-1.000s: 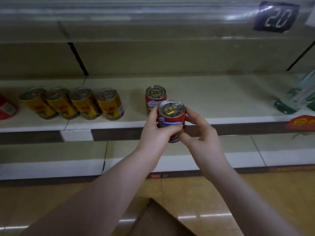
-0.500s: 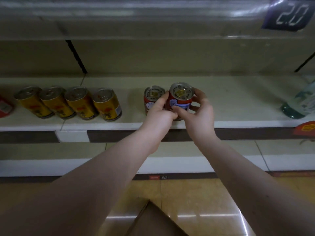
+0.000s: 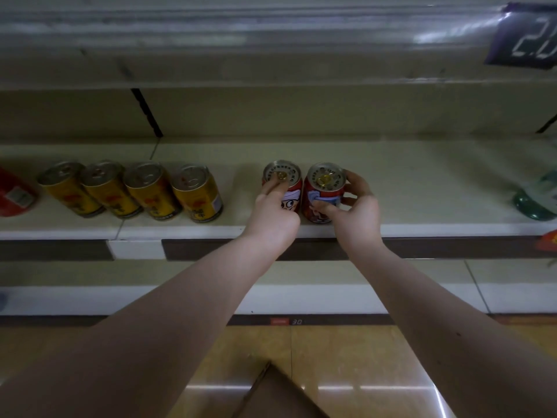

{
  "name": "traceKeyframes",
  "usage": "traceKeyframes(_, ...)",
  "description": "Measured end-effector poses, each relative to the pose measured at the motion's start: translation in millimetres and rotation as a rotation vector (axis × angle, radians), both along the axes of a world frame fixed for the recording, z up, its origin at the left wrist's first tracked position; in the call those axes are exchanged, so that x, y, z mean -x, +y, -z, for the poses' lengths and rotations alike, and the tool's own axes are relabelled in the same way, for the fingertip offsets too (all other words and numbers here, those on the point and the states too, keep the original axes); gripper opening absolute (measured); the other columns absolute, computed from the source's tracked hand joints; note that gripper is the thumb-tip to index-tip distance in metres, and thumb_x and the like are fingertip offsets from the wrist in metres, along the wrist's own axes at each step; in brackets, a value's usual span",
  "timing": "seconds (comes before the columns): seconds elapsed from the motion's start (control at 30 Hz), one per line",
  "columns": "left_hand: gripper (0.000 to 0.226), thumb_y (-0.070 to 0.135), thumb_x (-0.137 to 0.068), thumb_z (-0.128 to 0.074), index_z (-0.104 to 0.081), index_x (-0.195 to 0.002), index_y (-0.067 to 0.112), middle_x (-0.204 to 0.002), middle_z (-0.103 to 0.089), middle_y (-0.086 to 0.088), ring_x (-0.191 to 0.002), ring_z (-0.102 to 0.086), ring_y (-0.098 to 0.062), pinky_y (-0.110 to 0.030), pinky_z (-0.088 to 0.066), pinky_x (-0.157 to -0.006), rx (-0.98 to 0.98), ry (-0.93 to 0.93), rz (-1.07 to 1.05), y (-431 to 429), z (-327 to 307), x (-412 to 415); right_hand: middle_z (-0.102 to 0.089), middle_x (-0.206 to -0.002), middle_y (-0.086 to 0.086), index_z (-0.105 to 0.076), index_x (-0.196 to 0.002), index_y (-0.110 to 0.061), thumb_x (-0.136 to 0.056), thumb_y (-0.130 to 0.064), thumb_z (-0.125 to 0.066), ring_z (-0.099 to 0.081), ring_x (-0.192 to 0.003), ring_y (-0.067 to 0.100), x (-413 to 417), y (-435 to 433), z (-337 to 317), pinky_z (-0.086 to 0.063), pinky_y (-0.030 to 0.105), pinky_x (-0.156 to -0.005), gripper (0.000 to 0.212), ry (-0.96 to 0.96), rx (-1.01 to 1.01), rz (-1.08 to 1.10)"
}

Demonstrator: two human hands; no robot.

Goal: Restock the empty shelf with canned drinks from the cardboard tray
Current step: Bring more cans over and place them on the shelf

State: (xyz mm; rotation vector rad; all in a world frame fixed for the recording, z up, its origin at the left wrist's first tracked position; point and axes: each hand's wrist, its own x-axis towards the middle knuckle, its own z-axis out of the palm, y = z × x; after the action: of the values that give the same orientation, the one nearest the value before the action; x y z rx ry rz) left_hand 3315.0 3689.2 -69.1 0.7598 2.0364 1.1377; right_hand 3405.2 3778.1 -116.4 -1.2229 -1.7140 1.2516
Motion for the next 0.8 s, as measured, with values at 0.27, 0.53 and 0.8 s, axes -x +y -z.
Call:
traceKeyframes(0.27,0.064,-0.007,-0.086,-0.049,-0.034,-0.143,0.019,-0.152,-0.022,0.005,-0.137,-0.033,-0.017,-0.031,-0.028,-0.114,-0.039,-0.036,-0.011,-6.9,0.3,-5.6,-0.044,-0.141,0.007,-0.030,-0.144,-0.014,-0.077,-0.007,-0.073,-0.048,-0.122,0.015,-1.8,-11.3,-3.5,-0.043,0.007,-0.086,0.081,0.067,0.072,-0.012)
traceKeyframes(0.53,0.052,0.008,-0.093,-0.051,-0.037,-0.141,0.022,-0.147,-0.030,0.013,-0.110,-0.043,0.010,-0.013,-0.029,-0.095,-0.161,-0.160,-0.024,-33.3,-23.3,-24.1,-0.046,-0.131,-0.021,-0.037,-0.143,-0.023,-0.099,-0.024,-0.042,-0.045,-0.114,-0.012,-24.6,-51.6,-31.7,-0.034,-0.006,-0.085,0.044,0.275,0.174,-0.013)
traceKeyframes(0.8,0.037,0.024,-0.096,-0.044,-0.047,-0.133,0.029,-0.125,-0.050,0.021,-0.124,-0.048,-0.003,-0.033,-0.037,-0.109,-0.339,-0.179,-0.014,-96.7,-97.7,-21.2,-0.050,-0.138,-0.011,-0.045,-0.130,-0.036,-0.101,-0.036,-0.025,-0.045,-0.126,-0.003,-29.5,-114.7,-103.2,-0.033,0.019,-0.107,0.035,0.373,0.182,-0.121)
